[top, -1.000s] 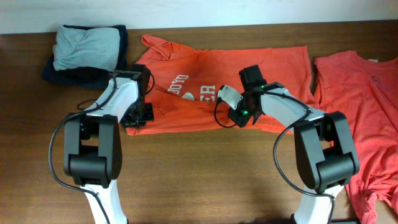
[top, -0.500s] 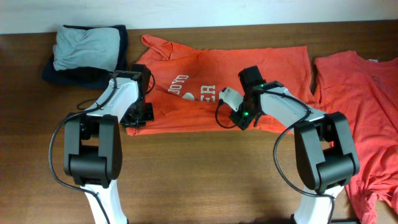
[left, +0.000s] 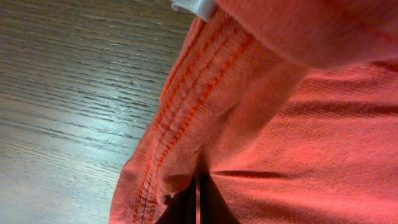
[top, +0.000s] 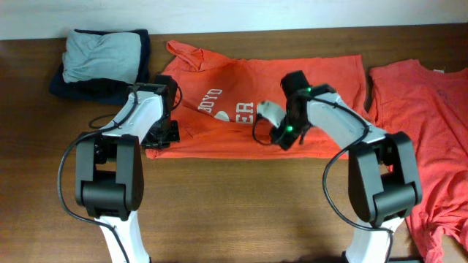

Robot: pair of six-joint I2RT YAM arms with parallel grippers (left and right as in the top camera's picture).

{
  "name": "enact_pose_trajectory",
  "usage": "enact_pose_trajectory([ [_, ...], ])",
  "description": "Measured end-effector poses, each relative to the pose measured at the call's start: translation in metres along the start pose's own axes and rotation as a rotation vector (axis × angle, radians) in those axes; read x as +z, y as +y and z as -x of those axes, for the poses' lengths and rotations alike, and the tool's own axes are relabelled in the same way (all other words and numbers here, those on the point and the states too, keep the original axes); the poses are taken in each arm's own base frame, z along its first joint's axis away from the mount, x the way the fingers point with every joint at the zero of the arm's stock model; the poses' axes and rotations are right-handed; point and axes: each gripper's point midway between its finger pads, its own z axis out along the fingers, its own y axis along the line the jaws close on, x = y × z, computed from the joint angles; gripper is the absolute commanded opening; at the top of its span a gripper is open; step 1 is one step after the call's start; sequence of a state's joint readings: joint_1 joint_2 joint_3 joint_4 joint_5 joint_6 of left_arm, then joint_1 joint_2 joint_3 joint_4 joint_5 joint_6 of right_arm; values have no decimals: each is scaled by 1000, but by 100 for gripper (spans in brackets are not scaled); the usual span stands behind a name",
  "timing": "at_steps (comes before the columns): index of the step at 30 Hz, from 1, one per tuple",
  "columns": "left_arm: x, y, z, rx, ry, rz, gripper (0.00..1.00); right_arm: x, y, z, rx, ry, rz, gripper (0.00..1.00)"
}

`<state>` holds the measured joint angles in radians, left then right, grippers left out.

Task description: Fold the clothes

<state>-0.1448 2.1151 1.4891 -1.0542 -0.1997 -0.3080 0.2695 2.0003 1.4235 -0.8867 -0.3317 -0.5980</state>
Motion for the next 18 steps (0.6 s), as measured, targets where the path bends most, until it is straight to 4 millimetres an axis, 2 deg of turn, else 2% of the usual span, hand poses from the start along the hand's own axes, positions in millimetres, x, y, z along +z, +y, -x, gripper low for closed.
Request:
enact_pose_trajectory([
  [3,0,0,0,0,0,0,5,-7,-4,11,-11,-29,-16,4],
  [14,0,0,0,0,0,0,6,-7,4,15,-17,-53,28,4],
  [18,0,0,0,0,0,0,6,5,4,11,-7,-35,55,4],
])
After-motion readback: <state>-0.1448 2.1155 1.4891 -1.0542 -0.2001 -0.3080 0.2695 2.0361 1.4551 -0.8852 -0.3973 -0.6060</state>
